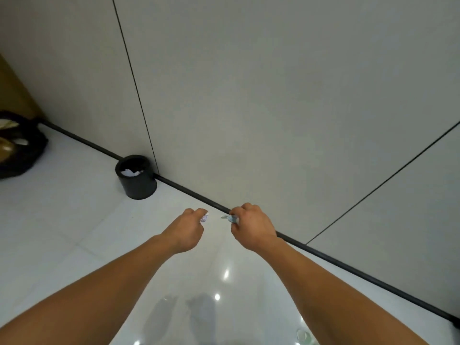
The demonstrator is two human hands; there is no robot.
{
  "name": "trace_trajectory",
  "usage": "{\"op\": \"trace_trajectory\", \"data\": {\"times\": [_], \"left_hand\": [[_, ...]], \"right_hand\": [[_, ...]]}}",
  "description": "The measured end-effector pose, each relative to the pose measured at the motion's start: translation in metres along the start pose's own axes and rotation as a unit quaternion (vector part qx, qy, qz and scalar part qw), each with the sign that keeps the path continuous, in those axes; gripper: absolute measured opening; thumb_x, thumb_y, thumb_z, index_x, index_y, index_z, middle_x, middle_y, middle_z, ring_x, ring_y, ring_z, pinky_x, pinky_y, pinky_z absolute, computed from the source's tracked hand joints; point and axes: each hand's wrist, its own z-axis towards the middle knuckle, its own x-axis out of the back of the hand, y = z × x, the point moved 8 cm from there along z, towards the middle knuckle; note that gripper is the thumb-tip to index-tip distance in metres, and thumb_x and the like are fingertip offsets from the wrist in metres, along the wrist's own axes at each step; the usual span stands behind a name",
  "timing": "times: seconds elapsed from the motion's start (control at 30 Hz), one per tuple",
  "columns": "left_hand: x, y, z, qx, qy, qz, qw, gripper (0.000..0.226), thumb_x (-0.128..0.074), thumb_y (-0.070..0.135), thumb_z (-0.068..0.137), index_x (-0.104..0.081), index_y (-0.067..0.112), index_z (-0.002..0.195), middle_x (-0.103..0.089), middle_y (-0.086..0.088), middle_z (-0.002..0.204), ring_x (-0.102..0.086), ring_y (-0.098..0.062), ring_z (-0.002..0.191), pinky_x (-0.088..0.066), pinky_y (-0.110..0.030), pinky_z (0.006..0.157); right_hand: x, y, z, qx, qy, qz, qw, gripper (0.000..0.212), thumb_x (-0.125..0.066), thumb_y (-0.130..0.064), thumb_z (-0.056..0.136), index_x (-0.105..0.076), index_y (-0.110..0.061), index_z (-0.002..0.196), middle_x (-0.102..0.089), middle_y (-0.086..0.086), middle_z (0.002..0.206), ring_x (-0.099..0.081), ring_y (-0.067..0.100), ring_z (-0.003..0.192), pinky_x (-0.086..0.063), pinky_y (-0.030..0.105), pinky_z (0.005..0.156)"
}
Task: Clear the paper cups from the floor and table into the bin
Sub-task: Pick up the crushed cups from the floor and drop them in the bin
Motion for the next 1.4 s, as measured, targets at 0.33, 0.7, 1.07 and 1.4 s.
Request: {"op": "trace_trajectory", "data": {"times": [0.33,0.7,1.07,1.4], "left_hand": [[0.142,-0.153,-0.047,0.040,0.093,-0.016,0.995,0.044,-0.035,0.012,0.099,-0.038,0.022,0.141,-0.042,-0.011,0.138,-0.051,-0.026,0.116,-0.040,-0.028,0.094],[0.221,-0.248,-0.039,0.055,0.089,-0.029,0.994,0.044,-0.036,0.009,0.098,-0.037,0.016,0.141,-0.042,-0.016,0.134,-0.049,-0.029,0.116,-0.039,-0.029,0.094],[0.318,-0.320,0.061,0.103,0.113,-0.019,0.988,0.042,-0.038,0.011,0.099,-0.040,0.015,0.140,-0.045,-0.016,0.132,-0.049,-0.028,0.116,-0.038,-0.026,0.093],[0.370,-0.418,0.131,0.149,0.081,-0.049,0.984,0.043,-0.038,0.010,0.099,-0.037,0.014,0.141,-0.045,-0.015,0.131,-0.051,-0.025,0.116,-0.037,-0.022,0.095]], "right_hand": [[-0.009,-0.209,0.054,0.060,0.013,-0.003,0.998,0.034,-0.049,-0.021,0.092,-0.059,-0.020,0.125,-0.056,0.008,0.116,-0.051,0.029,0.107,-0.047,0.038,0.086],[-0.030,-0.297,0.123,0.076,-0.003,-0.015,0.997,0.033,-0.049,-0.023,0.094,-0.058,-0.023,0.126,-0.056,0.005,0.117,-0.050,0.024,0.108,-0.047,0.034,0.087],[-0.057,-0.361,0.289,0.106,-0.033,0.048,0.993,0.036,-0.048,-0.026,0.095,-0.056,-0.022,0.129,-0.054,0.006,0.124,-0.050,0.024,0.114,-0.045,0.032,0.092],[-0.081,-0.421,0.413,0.118,-0.078,0.051,0.989,0.039,-0.048,-0.026,0.097,-0.052,-0.022,0.135,-0.050,0.007,0.131,-0.048,0.024,0.118,-0.045,0.032,0.095]]}}
